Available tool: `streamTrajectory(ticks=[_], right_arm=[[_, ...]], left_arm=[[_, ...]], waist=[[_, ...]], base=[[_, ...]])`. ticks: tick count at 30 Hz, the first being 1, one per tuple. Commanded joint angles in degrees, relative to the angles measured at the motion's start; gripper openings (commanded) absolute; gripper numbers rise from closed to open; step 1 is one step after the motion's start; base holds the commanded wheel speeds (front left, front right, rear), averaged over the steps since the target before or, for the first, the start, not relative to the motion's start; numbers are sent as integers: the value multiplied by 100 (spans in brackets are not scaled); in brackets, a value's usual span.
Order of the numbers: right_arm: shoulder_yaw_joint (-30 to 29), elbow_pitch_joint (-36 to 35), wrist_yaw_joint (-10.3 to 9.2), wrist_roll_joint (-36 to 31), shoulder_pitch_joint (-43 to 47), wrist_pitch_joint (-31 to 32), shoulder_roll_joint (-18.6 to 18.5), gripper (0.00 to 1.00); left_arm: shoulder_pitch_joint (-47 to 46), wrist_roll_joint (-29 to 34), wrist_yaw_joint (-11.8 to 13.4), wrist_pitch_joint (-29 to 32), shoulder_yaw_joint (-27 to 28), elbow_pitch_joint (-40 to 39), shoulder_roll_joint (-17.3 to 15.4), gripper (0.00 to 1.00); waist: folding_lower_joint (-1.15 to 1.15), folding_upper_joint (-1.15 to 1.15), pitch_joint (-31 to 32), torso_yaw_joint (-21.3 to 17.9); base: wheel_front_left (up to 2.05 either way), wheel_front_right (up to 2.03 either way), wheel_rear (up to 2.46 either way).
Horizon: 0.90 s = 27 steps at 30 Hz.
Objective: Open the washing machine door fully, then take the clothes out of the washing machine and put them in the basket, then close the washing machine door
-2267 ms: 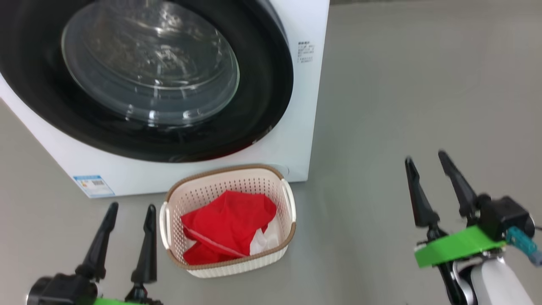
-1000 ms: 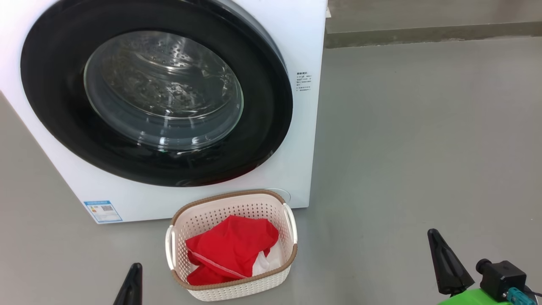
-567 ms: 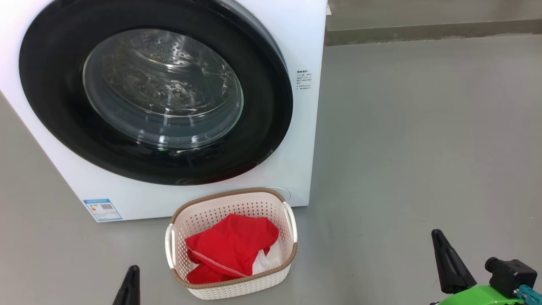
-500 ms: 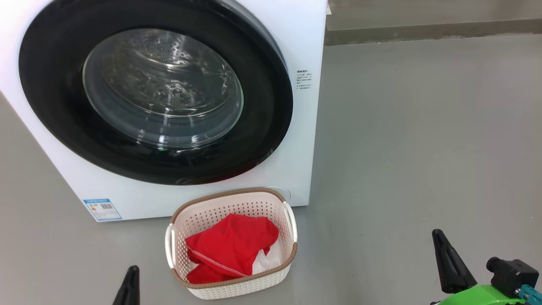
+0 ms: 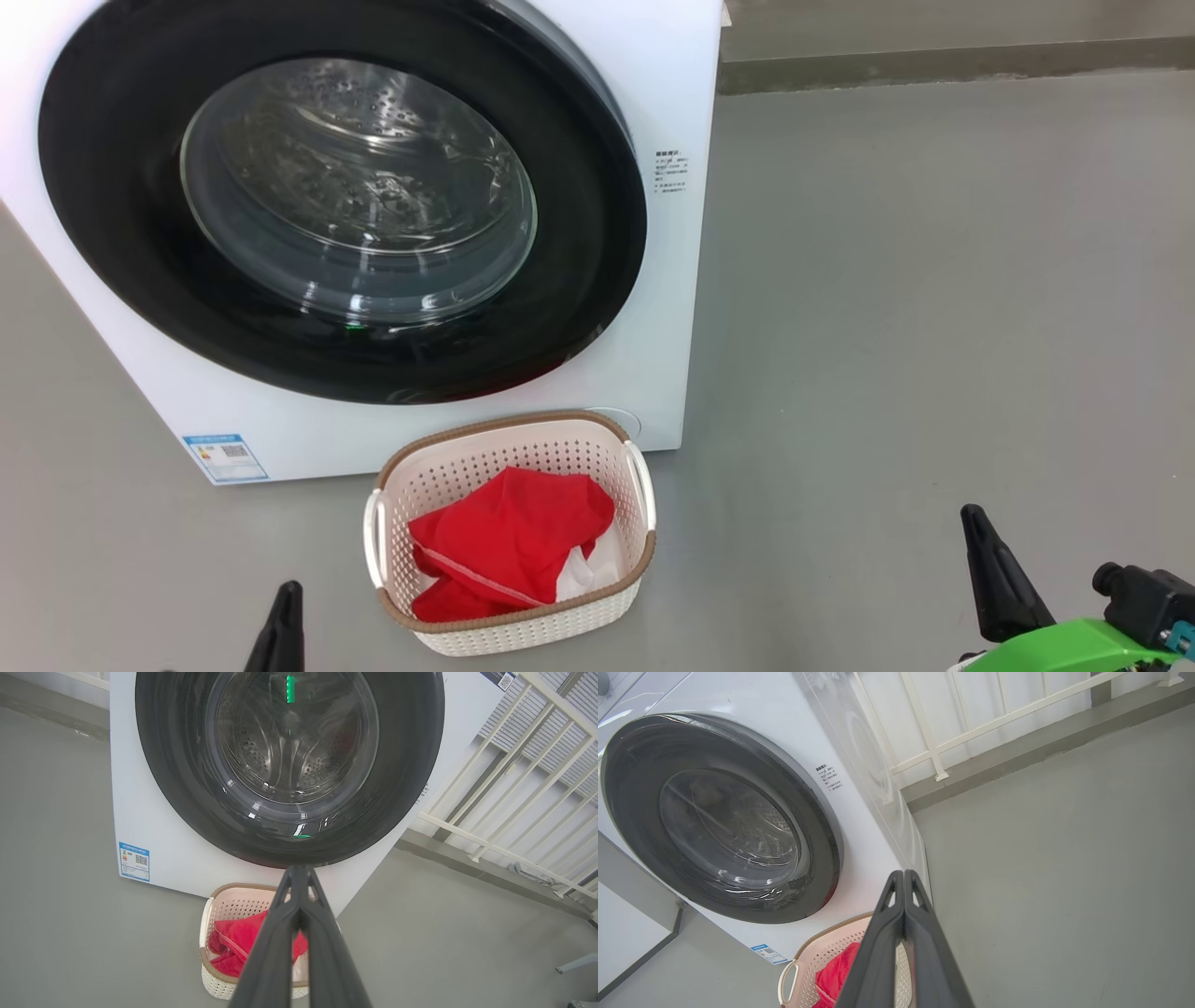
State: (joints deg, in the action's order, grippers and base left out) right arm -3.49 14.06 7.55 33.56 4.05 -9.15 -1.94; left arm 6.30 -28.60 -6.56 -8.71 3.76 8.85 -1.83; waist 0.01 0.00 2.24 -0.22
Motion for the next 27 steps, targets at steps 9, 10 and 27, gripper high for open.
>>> streamTrajectory(ticks=[9, 10, 27], right_arm=[[-54, -117, -2, 673, -389, 163, -68, 0], [-57, -116, -2, 736, -397, 180, -68, 0], [-109, -92, -3, 1797, -527, 468, -74, 0]], left_arm=[[-357, -705, -27, 153, 101, -48, -59, 0], [-368, -773, -28, 170, 103, -41, -59, 0], [-551, -1929, -41, 450, 140, 75, -69, 0]], waist=[[-1, 0, -24, 2], [-1, 0, -27, 3], [-1, 0, -71, 7]], base=[[0, 0, 0], [0, 0, 0], [0, 0, 0]])
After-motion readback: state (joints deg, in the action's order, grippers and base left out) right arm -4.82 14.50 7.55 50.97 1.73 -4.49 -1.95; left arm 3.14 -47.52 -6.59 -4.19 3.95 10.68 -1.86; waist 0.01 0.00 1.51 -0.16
